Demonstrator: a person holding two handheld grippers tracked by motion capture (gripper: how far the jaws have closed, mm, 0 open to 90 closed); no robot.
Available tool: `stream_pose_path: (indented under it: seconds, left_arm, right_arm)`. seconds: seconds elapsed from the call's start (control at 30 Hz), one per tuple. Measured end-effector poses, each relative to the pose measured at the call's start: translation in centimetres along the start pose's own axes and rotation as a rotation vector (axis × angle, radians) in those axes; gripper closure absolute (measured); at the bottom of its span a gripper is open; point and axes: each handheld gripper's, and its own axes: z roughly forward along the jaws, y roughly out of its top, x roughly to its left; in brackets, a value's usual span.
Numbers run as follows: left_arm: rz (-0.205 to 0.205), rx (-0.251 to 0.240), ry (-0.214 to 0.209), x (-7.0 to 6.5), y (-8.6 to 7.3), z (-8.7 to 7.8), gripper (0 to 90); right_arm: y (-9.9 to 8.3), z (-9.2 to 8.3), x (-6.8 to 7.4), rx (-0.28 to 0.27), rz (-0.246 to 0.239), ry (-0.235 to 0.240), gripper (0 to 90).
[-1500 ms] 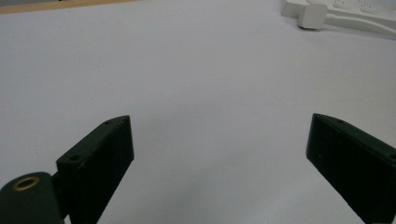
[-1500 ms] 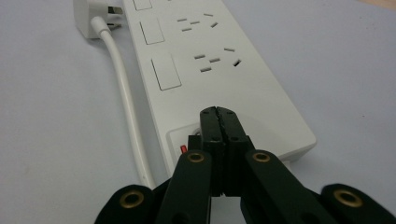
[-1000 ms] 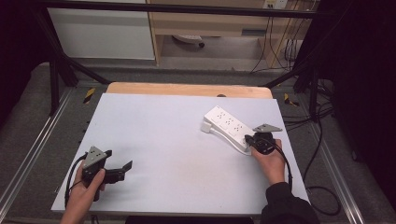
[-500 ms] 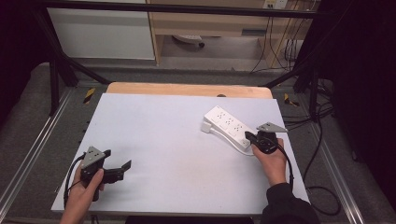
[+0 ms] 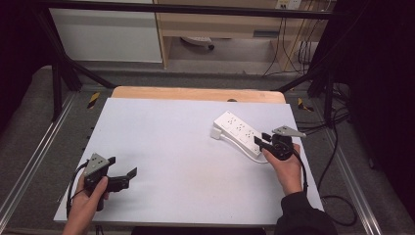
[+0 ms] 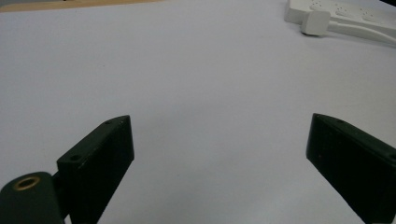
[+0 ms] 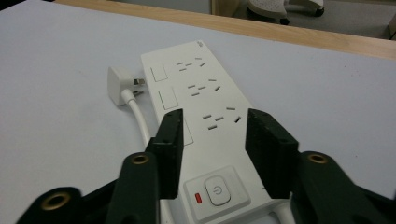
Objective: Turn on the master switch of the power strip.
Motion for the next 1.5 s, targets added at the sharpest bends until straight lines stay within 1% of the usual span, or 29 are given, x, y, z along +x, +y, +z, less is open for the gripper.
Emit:
stream_pose_path:
  seconds: [0.07, 0.13, 0.2, 0.27, 0.43, 0.47, 0.53, 0.7, 0.77, 0.83, 0.97, 1.03, 1.13, 1.17, 1.27, 1.37, 1.43, 1.5]
  left_arm:
    - [-0.001, 0.000, -0.001, 0.0, 0.0, 0.0, 7.6]
    - [-0.002, -0.001, -0.003, 0.0, 0.0, 0.0, 7.7]
    - [-0.006, -0.002, -0.003, 0.1, 0.0, 0.0, 7.6]
    - [-0.010, -0.003, -0.002, 0.2, 0.0, 0.0, 7.6]
    - [-0.017, -0.001, -0.003, 0.2, 0.0, 0.0, 7.7]
    - [-0.017, 0.000, -0.001, 0.2, -0.1, 0.0, 7.7]
    - [-0.021, 0.000, -0.003, 0.2, -0.1, 0.0, 7.7]
    - [-0.023, -0.001, -0.002, 0.3, -0.1, 0.0, 7.8]
    - [-0.022, -0.004, 0.001, 0.2, 0.0, -0.1, 7.8]
    - [-0.024, -0.003, 0.000, 0.2, 0.0, -0.1, 7.7]
    - [-0.030, -0.007, 0.001, 0.3, 0.0, -0.1, 7.6]
    - [-0.030, -0.007, -0.001, 0.3, 0.0, -0.1, 7.6]
    - [-0.031, -0.006, -0.006, 0.3, 0.0, -0.1, 7.7]
    - [-0.031, -0.006, -0.006, 0.3, 0.0, -0.1, 7.6]
    - [-0.034, -0.009, -0.005, 0.3, 0.0, -0.1, 7.6]
    - [-0.034, -0.012, -0.003, 0.3, 0.0, -0.2, 7.4]
    - [-0.038, -0.012, -0.002, 0.3, 0.0, -0.2, 7.1]
    - [-0.040, -0.013, -0.001, 0.3, 0.0, -0.2, 6.9]
  right_arm:
    - [0.2, -0.1, 0.1, -0.001, 0.009, -0.007, 48.3]
    - [0.4, -0.1, 0.1, 0.001, 0.011, -0.013, 42.5]
    - [0.6, -0.3, 0.1, 0.015, 0.011, -0.029, 39.8]
    - [0.9, -0.5, -0.1, 0.012, 0.017, -0.023, 37.2]
    - [1.1, -0.7, 0.0, 0.008, 0.021, -0.040, 28.6]
    - [1.3, -0.7, 0.0, 0.016, 0.018, -0.042, 27.5]
    - [1.5, -0.9, -0.2, 0.010, 0.022, -0.061, 24.1]
    - [2.0, -1.3, -0.5, 0.005, 0.055, -0.071, 11.2]
    - [2.1, -1.4, -0.6, 0.003, 0.066, -0.073, 7.6]
    - [2.1, -1.6, -0.6, 0.000, 0.081, -0.071, 5.8]
    - [2.2, -1.6, -0.4, -0.008, 0.077, -0.062, 4.6]
    - [2.3, -1.7, -0.3, -0.020, 0.066, -0.070, 5.0]
    - [2.4, -1.8, -0.1, -0.054, 0.026, -0.081, 5.9]
    - [2.4, -1.9, 0.0, -0.058, 0.019, -0.082, 6.0]
    - [2.5, -2.1, 0.1, -0.073, 0.027, -0.090, 7.6]
    - [2.7, -2.3, 0.1, -0.076, 0.025, -0.089, 7.7]
    - [2.8, -2.5, 0.1, -0.068, 0.028, -0.091, 7.6]
    - [2.9, -2.8, 0.2, -0.064, 0.025, -0.081, 6.3]
